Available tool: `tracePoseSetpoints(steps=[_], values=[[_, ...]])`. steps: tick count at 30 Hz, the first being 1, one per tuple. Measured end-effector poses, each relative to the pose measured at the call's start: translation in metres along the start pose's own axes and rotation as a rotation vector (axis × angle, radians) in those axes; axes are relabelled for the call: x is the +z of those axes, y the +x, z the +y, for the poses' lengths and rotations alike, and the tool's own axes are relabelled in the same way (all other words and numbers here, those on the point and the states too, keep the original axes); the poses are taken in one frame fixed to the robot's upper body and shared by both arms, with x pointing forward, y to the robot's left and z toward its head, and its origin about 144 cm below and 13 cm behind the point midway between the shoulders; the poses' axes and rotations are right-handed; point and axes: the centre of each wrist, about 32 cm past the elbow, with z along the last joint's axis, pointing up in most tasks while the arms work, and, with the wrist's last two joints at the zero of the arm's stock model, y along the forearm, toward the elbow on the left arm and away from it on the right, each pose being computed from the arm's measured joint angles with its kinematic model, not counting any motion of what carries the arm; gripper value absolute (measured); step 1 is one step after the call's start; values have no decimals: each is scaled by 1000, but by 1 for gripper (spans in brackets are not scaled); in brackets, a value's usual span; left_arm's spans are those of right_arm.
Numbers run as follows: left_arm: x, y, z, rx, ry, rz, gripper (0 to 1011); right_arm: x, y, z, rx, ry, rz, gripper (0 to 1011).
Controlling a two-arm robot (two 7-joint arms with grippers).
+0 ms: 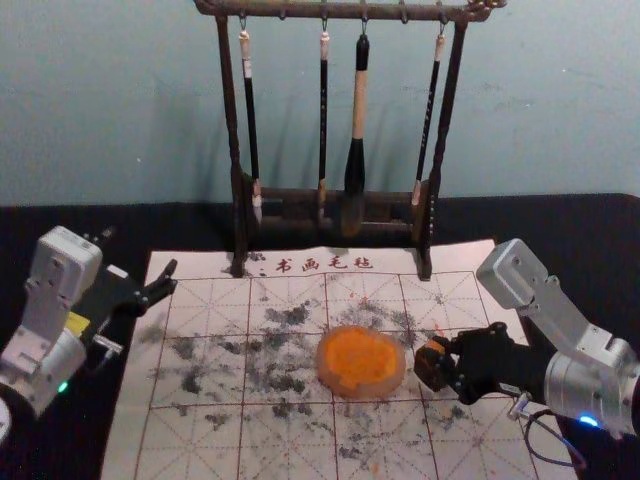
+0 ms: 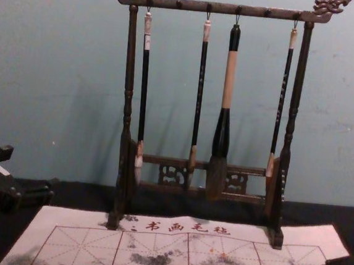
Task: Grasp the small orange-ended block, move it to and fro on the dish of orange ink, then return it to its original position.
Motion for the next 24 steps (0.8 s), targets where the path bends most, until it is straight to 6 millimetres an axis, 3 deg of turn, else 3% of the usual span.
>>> tracePoseSetpoints(steps=[24], values=[[0,0,0,0,0,0,1001,-1,0,0,-1,4,-7,82]])
